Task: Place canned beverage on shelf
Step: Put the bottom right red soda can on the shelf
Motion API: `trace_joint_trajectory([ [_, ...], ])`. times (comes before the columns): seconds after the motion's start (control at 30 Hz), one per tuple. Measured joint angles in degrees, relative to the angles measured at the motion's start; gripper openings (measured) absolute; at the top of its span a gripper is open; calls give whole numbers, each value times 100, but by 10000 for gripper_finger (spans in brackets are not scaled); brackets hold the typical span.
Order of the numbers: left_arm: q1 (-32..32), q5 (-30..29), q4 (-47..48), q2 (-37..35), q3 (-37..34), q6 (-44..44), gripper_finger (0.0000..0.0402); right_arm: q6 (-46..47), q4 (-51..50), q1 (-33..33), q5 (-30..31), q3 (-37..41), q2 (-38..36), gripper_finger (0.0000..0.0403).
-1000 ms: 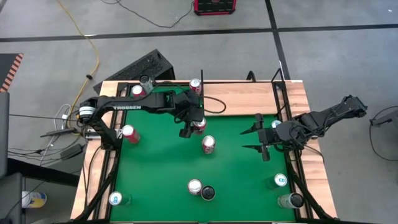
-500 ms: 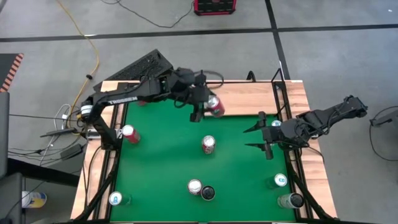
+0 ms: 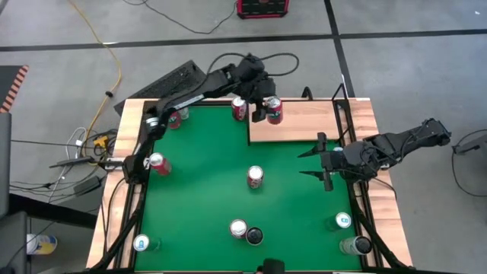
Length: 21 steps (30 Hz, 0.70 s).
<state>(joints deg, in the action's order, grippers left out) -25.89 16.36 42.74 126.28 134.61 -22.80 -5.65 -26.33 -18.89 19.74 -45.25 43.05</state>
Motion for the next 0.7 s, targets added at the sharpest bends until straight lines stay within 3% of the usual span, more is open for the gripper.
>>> trace_joint_trajectory([
  [0.7, -182, -314, 170, 743, -187, -232, 275, -59, -78, 67, 1, 0, 0, 258],
])
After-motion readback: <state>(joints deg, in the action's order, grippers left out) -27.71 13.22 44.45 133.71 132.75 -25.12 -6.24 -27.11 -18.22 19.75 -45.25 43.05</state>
